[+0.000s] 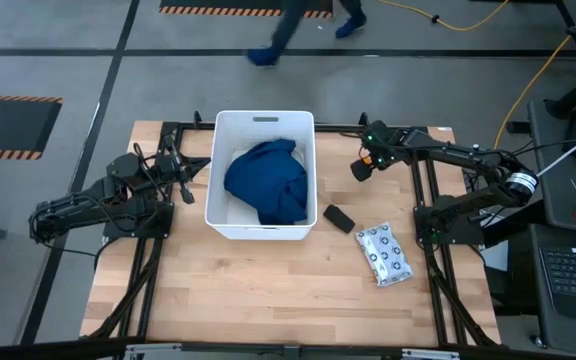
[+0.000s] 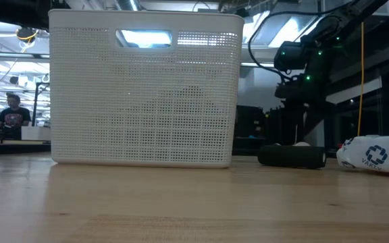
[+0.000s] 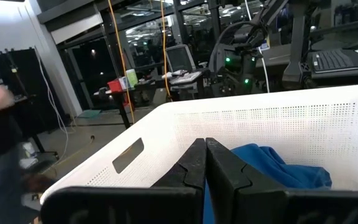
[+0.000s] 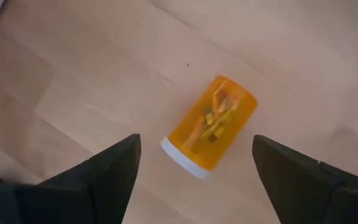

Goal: Pick & place medical supplies in basket/bin
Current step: Put the orange bottle into the white bin

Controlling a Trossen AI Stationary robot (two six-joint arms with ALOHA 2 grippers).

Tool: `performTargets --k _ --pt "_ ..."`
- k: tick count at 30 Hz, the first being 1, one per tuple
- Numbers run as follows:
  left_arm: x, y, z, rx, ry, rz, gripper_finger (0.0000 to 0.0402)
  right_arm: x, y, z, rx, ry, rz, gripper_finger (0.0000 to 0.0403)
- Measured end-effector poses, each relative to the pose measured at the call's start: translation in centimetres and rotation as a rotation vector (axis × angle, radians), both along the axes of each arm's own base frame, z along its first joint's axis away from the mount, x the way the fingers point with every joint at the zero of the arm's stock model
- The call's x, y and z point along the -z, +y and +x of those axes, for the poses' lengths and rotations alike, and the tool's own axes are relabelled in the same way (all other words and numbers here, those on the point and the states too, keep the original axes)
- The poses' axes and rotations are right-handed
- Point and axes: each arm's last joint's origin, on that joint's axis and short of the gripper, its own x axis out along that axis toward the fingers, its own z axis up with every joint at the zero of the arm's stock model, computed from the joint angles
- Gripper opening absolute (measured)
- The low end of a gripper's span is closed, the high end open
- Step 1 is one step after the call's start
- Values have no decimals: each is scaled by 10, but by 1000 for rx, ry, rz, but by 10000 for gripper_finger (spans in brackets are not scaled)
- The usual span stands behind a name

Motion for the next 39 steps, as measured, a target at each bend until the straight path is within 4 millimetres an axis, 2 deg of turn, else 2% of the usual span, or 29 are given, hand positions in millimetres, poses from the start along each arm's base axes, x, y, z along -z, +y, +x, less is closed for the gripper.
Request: performTargets --k 7,16,24,39 --pt "0 0 0 3 -30 -66 4 0 0 0 51 -13 15 310" --pt "0 0 0 3 -34 -73 6 0 0 0 99 -30 22 310" --pt "0 0 0 3 -33 -72 5 15 6 1 134 -25 -35 310" --pt "0 0 0 3 -32 -71 2 15 7 3 179 -54 -37 310"
